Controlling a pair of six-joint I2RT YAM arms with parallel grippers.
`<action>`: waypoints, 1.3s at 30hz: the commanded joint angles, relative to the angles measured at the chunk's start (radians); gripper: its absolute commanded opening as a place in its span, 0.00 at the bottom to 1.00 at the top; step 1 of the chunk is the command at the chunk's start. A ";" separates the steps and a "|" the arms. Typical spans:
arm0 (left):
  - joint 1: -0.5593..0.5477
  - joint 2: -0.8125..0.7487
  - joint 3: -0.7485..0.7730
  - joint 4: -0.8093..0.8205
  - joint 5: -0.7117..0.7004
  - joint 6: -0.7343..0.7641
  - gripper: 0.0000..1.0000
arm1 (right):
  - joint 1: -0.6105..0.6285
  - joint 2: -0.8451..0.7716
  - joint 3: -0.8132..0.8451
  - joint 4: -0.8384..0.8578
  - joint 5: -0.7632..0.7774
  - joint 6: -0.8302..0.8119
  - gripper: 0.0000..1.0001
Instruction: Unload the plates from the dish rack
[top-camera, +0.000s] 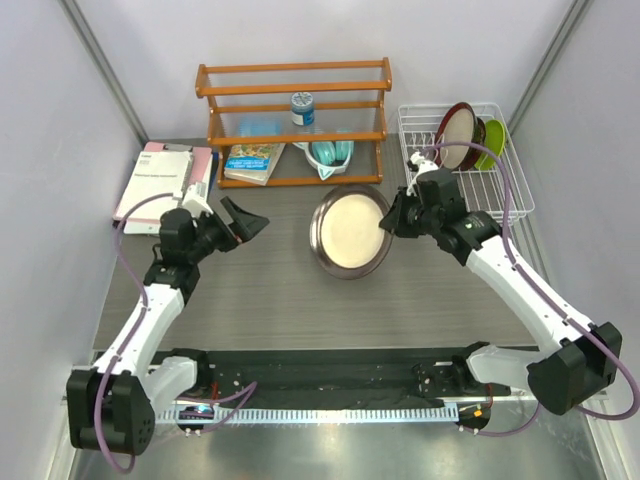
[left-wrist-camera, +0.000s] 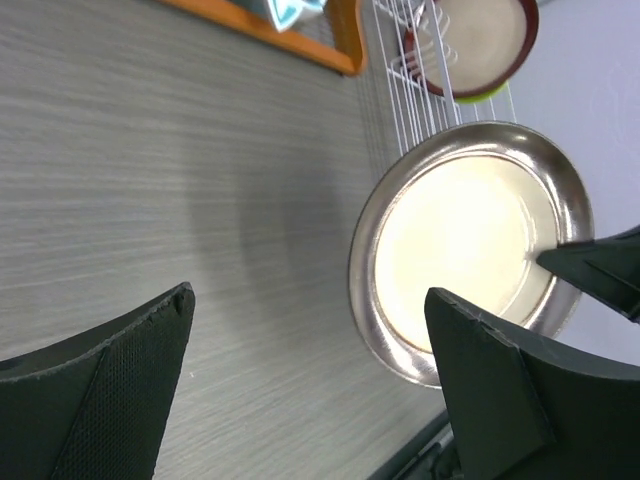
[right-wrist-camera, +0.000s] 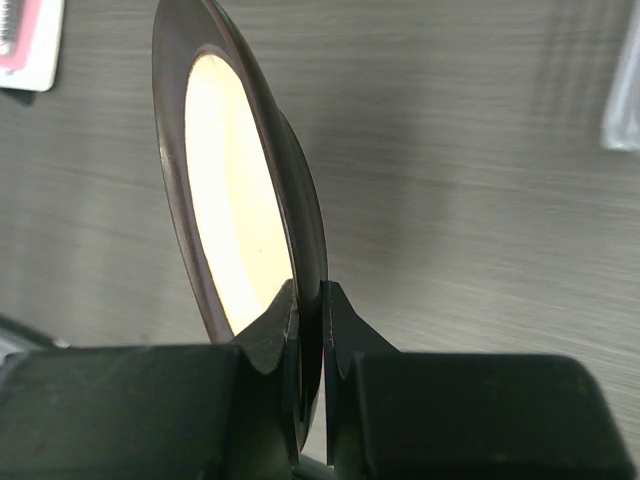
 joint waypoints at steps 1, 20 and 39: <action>-0.020 0.041 -0.056 0.185 0.122 -0.082 0.96 | 0.003 -0.092 -0.009 0.382 -0.203 0.167 0.01; -0.157 0.120 -0.133 0.446 0.068 -0.170 0.84 | 0.003 -0.008 -0.154 0.697 -0.373 0.344 0.01; -0.215 0.111 -0.105 0.365 -0.071 -0.105 0.00 | 0.008 0.035 -0.263 0.735 -0.436 0.385 0.33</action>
